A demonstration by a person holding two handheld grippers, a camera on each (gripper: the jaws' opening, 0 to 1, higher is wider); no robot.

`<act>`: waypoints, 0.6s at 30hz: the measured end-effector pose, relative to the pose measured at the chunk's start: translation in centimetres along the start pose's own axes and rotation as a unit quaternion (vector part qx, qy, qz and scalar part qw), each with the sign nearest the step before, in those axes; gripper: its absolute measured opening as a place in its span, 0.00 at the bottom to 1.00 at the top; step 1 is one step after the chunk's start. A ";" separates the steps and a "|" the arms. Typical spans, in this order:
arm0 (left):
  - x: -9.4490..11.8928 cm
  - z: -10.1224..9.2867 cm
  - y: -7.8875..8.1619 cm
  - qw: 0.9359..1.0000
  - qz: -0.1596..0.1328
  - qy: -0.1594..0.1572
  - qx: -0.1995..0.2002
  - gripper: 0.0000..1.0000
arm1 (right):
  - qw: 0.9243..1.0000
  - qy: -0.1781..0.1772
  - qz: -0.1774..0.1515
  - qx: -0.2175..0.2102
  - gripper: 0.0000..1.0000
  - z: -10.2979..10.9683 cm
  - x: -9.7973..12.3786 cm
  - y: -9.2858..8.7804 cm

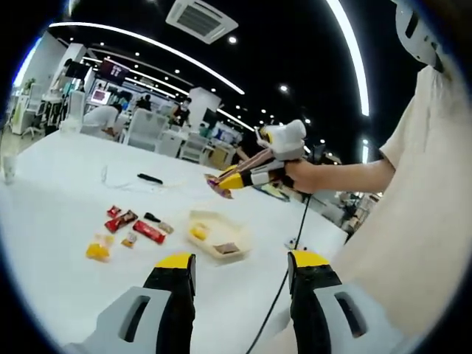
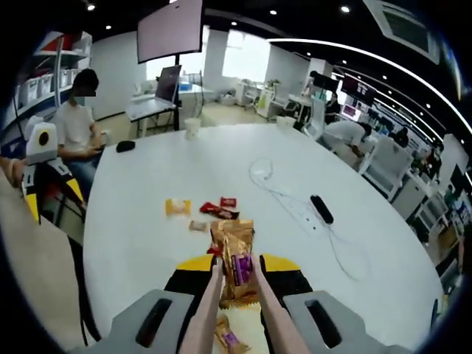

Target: Place the target food into the container with the food tongs after gripping and lifting it, then release it inside without dropping or visibly crushing the food.

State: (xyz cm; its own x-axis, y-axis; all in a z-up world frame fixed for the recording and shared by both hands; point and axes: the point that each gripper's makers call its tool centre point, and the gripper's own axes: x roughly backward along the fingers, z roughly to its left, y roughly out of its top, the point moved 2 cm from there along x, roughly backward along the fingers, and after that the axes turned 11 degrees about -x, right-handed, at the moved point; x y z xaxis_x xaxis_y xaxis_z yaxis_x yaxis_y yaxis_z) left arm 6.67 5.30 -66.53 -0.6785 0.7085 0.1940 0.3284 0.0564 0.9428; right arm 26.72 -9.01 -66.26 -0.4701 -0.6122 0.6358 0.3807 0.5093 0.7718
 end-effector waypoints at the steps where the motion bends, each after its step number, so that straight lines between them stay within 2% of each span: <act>1: 0.0 -0.1 0.0 1.000 0.000 -0.001 -0.001 0.49 | 1.000 -0.003 0.001 -0.001 0.21 -0.2 0.2 -0.2; 18: -0.3 -1.1 -0.2 1.000 0.003 -0.004 -0.002 0.49 | 0.999 -0.027 0.031 -0.002 0.21 -3.2 2.1 -3.3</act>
State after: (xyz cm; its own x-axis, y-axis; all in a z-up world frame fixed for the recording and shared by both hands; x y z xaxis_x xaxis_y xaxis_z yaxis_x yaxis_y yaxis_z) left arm 6.10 4.37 -66.45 -0.6706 0.7149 0.1979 0.3297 0.0483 0.9428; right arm 27.00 -13.87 -67.43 -0.4874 -0.5458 0.6816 0.4144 0.5425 0.7307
